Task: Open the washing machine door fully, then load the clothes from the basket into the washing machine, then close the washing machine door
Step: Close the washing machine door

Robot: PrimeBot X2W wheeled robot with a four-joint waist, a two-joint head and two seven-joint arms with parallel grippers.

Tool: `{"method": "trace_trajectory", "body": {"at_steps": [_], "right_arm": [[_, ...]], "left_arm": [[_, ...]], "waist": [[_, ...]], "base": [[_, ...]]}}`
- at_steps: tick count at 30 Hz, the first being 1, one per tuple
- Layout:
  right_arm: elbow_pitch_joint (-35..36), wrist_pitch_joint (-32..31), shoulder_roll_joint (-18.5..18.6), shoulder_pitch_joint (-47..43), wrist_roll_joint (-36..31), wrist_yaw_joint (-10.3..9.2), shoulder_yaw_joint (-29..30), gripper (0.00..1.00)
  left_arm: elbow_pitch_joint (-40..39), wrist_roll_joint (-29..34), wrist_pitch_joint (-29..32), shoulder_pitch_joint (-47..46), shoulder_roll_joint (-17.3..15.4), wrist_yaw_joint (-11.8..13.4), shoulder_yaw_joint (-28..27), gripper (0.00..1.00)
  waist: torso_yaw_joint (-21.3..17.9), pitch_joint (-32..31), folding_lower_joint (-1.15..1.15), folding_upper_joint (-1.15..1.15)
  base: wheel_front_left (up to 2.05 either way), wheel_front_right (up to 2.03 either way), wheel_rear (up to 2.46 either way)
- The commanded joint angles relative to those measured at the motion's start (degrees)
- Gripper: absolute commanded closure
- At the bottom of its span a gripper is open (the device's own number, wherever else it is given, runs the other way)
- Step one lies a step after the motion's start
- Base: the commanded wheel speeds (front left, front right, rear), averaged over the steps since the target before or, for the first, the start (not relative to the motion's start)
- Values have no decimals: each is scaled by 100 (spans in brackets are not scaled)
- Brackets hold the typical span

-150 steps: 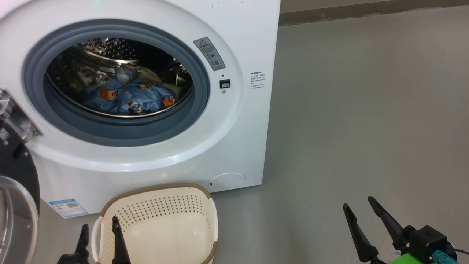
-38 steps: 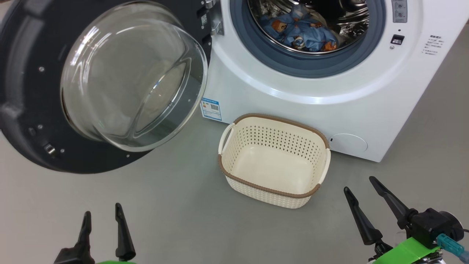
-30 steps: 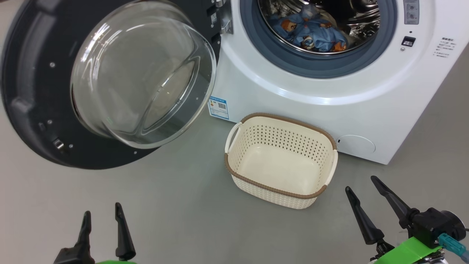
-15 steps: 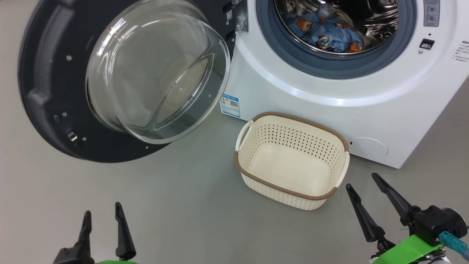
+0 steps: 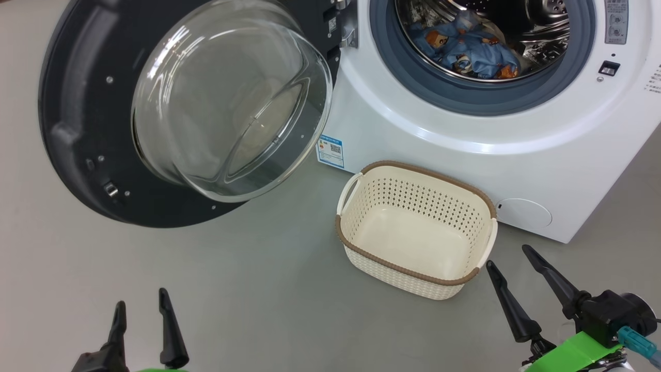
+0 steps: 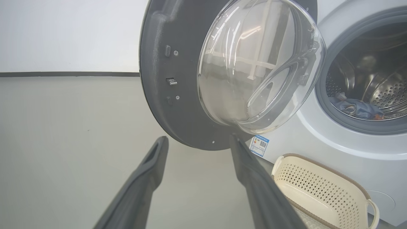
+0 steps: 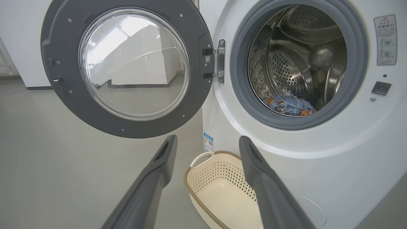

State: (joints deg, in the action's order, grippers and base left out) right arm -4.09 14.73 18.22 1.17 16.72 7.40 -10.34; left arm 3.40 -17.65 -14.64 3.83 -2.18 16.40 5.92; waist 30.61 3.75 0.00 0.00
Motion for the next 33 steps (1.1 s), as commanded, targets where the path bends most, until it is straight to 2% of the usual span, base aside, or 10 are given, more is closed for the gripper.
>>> {"method": "trace_trajectory", "body": {"at_steps": [1, 2, 3, 4, 5, 12, 16, 21, 24, 33], "right_arm": [[134, 27, 119, 128, -41, 9, -116, 0], [130, 27, 122, 133, -39, 9, -128, 0], [126, 27, 124, 138, -37, 9, -137, 0], [121, 27, 126, 143, -35, 9, -146, 0], [117, 27, 127, 148, -34, 9, -153, 0], [96, 27, 103, 145, -26, 9, -189, 0], [85, 27, 51, 112, -30, 9, -182, 0], [101, 27, -65, 68, -47, 9, -165, 0], [113, 27, -44, 110, -38, 9, -184, 0], [86, 27, -2, 233, 22, 9, -307, 0]], "left_arm": [[-157, -47, -36, -29, -70, 26, -209, 0], [-149, -67, -36, -18, -70, 28, -223, 17], [-147, -109, -36, -10, -70, 33, -242, 56], [-148, -141, -36, -1, -70, 36, -263, 83], [-152, -203, -36, 9, -70, 44, -294, 100], [-126, -1547, -36, 33, -70, -99, -918, 100], [163, -2109, -36, -107, -70, -446, -1637, 100], [837, -2131, -36, -766, -180, -1094, -2853, 100], [1514, -2431, -14, -1466, -681, -1289, -3364, 100], [2841, -3294, 548, -3000, -1888, -1173, -4129, 100]], "waist": [[1, -1, 0, 0], [2, -4, 0, 0], [3, -7, 0, 0], [3, -11, 0, 0], [4, -14, 0, 0], [5, -53, 0, 0], [-5, -67, 0, 0], [-57, -41, 0, 0], [-145, 68, 0, 0], [-471, 246, 0, 0]], "base": [[0, 0, 0], [0, 0, 0], [0, 0, 0], [0, 0, 0], [0, 0, 0], [0, 0, 0], [0, 0, 0], [0, 0, 0], [0, 0, 0], [0, 0, 0]]}}
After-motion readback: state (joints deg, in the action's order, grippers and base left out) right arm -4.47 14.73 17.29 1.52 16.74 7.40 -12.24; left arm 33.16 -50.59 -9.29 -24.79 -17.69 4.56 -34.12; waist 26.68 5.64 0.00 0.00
